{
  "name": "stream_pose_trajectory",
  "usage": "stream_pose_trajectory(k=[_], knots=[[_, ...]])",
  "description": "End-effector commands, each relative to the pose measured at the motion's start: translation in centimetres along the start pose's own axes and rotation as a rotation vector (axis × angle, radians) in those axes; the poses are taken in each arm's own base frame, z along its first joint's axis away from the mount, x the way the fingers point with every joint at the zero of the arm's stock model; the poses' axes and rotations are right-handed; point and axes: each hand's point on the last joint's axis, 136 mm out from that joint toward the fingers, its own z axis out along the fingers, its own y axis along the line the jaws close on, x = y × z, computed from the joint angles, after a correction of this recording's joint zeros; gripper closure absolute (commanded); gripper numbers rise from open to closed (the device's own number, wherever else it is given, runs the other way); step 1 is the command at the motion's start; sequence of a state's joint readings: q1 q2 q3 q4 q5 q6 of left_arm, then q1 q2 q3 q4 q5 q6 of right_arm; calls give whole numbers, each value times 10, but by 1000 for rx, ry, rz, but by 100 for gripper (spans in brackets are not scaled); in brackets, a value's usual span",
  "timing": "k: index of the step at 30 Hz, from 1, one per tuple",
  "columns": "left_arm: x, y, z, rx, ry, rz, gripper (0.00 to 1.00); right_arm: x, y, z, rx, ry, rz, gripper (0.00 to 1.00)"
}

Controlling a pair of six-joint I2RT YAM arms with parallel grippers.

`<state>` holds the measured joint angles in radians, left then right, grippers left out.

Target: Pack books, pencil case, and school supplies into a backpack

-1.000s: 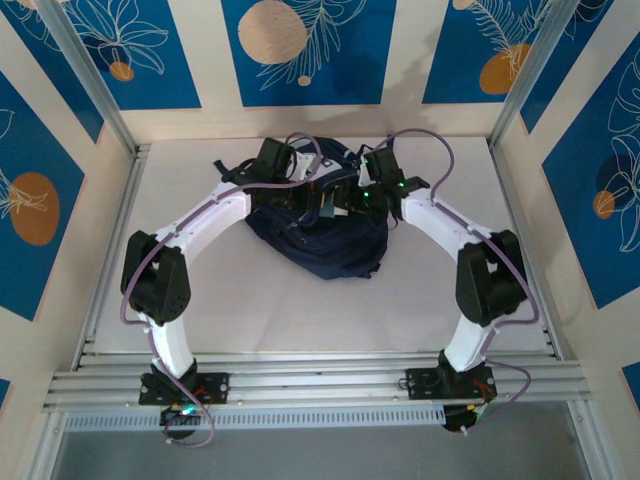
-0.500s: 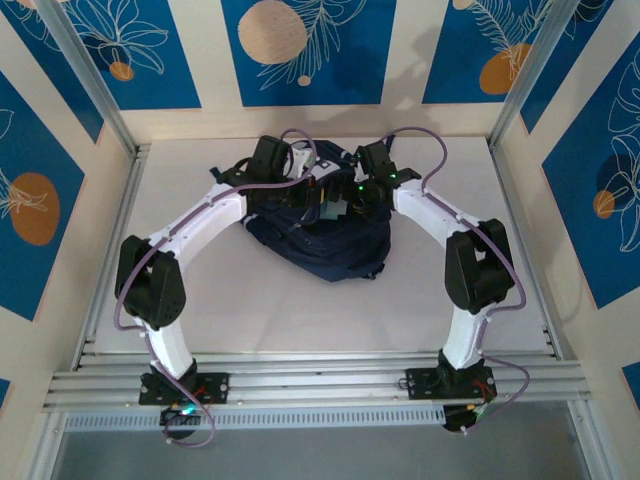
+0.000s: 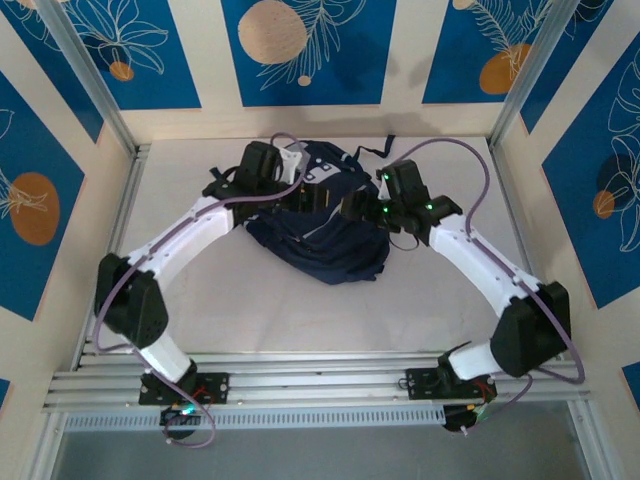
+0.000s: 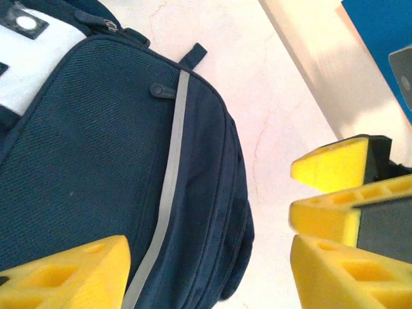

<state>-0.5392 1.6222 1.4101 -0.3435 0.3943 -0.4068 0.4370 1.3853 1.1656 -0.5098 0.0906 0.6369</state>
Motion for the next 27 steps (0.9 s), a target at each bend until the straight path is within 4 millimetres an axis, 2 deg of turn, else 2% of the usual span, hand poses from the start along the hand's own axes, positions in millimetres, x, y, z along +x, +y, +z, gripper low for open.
stream_pose_trajectory(k=[1, 4, 8, 16, 24, 27], knots=[[-2, 24, -19, -70, -92, -30, 28, 27, -22, -8, 69, 40, 14, 11], [13, 59, -30, -131, -141, -125, 25, 44, -30, -10, 70, 55, 40, 11], [23, 89, -35, -146, -216, -208, 23, 61, -27, -3, 27, 69, 79, 11], [22, 95, -3, -66, -183, -92, 25, 84, -24, 32, 24, 63, 154, 11], [37, 116, 38, -73, -62, -111, 32, 86, -27, 54, 33, 61, 173, 12], [43, 116, 51, -38, -27, -129, 41, 84, -25, 58, 22, 56, 167, 16]])
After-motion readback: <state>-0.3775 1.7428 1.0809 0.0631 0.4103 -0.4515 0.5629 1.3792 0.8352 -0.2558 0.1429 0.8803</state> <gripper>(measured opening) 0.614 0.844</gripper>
